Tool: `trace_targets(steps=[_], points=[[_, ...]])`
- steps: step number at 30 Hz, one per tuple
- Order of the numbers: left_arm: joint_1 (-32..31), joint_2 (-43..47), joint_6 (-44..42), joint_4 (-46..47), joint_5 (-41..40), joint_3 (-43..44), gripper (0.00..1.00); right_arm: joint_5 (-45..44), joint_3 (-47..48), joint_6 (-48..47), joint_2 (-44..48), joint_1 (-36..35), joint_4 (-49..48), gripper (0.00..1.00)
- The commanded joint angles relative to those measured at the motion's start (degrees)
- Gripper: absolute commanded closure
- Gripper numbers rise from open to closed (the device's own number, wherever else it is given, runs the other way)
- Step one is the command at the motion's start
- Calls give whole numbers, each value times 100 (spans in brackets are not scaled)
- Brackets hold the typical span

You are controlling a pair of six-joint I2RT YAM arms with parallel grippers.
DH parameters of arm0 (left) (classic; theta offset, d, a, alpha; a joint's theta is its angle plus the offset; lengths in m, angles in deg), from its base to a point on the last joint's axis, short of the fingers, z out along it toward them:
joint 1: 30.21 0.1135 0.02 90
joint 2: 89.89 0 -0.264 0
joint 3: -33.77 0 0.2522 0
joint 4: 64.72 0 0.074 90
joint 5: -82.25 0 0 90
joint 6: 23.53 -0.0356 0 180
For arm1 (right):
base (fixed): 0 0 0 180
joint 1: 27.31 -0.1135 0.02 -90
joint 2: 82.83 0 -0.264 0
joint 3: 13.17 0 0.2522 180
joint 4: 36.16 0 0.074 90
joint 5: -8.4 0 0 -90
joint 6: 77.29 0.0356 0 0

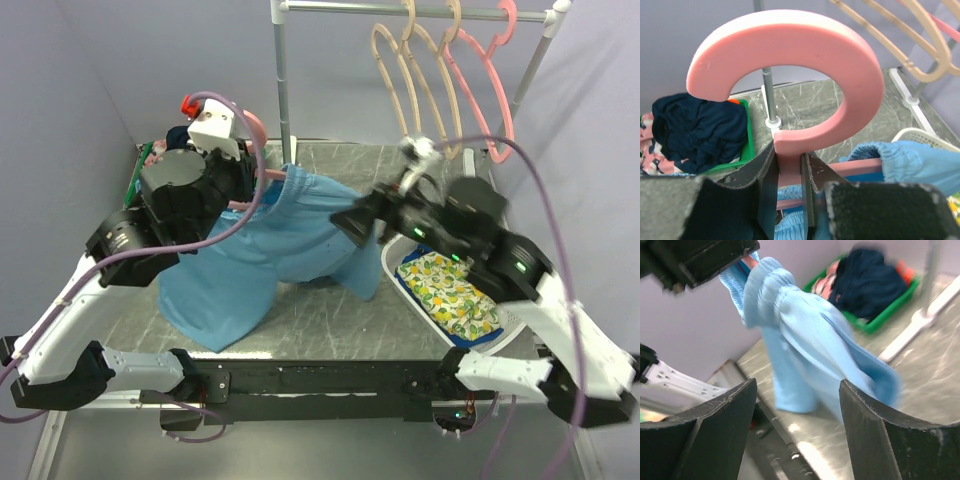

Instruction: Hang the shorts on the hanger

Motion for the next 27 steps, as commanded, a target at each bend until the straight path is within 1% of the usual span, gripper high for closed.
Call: trace_targets(steps=[1,4,7,8,9,10,11,12,13,15,16,17,19,22,25,26,27], points=[[-25,-100,-471,-201,649,690,99,-439,-776,-1279,750,14,-832,25],[-16,-224,-646,-378,851,866,99,-386,-593,-1429,769,23,-728,24],[-25,-216,-822,-413,992,919,99,-658,-180,-1622,619,23,-420,23],[-25,-224,-1049,-422,1054,945,99,-667,-118,-1701,602,15,-384,23],[-25,-224,-1077,-422,1080,972,99,-580,-13,-1736,532,14,-375,19],[-16,-216,-1121,-422,1116,981,99,-484,58,-1771,470,14,-349,18],[-16,-216,-1182,-422,1255,989,99,-370,137,-1824,383,14,-253,16],[-16,-198,-1226,-405,1352,946,99,14,320,-1833,173,23,-200,15],[-16,-137,-1262,-352,1458,893,99,201,409,-1833,49,23,-165,14],[-16,-49,-1332,-133,1476,701,99,570,646,-1763,-293,14,-24,14],[-16,-5,-1341,-97,1468,673,99,964,726,-1711,-391,14,55,14],[-16,30,-1341,-19,1467,630,99,1168,770,-1684,-505,14,116,14],[-16,92,-1341,70,1502,445,99,1397,727,-1553,-515,14,-5,15],[-16,180,-1324,254,1555,182,99,1407,665,-1377,-532,15,-181,24],[-16,250,-1297,386,1485,-30,99,1425,665,-1245,-585,23,-296,47],[-16,259,-1280,404,1468,-65,99,1311,621,-1210,-559,23,-331,63],[-25,268,-1262,422,1450,-117,99,1276,586,-1192,-524,23,-375,69]])
